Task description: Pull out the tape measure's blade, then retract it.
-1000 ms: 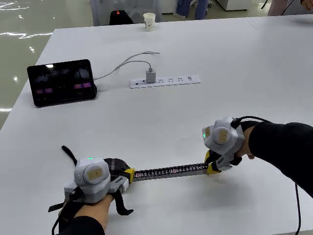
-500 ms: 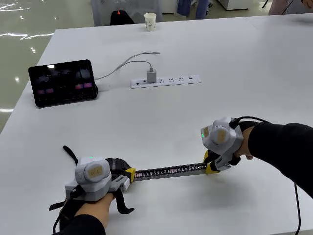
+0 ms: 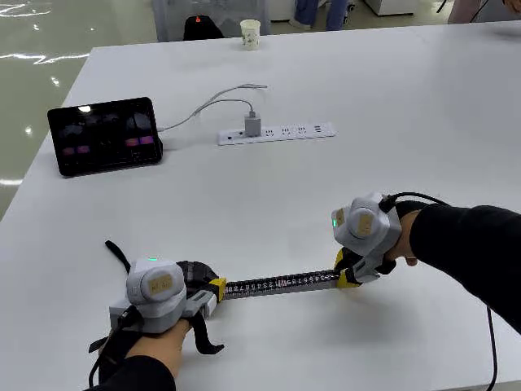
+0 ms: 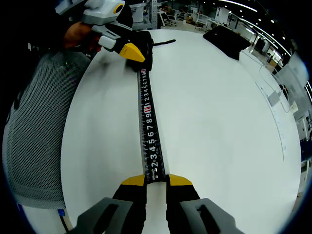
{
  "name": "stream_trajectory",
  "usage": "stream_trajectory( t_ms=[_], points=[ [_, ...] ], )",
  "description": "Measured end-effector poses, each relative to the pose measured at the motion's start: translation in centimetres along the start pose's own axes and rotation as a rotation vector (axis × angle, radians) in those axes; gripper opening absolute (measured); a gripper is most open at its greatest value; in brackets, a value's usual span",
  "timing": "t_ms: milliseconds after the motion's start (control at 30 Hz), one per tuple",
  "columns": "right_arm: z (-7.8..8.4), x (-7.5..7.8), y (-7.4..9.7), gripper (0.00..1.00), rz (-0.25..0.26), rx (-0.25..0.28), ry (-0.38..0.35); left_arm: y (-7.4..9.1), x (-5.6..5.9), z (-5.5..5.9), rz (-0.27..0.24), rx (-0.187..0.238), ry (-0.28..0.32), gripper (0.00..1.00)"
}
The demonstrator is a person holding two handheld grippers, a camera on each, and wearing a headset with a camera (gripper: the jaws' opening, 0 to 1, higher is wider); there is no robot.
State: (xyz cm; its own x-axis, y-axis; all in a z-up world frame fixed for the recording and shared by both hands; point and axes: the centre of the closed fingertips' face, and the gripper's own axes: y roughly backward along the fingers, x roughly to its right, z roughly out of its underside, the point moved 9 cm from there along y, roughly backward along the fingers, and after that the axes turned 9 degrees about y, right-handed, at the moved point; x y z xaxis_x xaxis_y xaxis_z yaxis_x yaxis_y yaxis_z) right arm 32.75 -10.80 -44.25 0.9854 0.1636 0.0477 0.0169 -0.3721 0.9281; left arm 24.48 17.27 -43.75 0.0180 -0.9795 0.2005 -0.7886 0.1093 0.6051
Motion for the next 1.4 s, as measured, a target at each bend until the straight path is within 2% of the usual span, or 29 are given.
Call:
stream_trajectory(
  t_ms=[700, 1400],
  points=[
    [-1.2, 0.4, -0.4, 0.11, -0.004, 0.001, 0.006, 0.0, -0.1, 0.1, 0.004, -0.008, 0.005, 0.59],
    [-2.1, 0.6, -0.9, 0.12, -0.02, 0.028, 0.03, 0.0, -0.1, 0.1, 0.004, -0.006, 0.006, 0.59]
  ],
)
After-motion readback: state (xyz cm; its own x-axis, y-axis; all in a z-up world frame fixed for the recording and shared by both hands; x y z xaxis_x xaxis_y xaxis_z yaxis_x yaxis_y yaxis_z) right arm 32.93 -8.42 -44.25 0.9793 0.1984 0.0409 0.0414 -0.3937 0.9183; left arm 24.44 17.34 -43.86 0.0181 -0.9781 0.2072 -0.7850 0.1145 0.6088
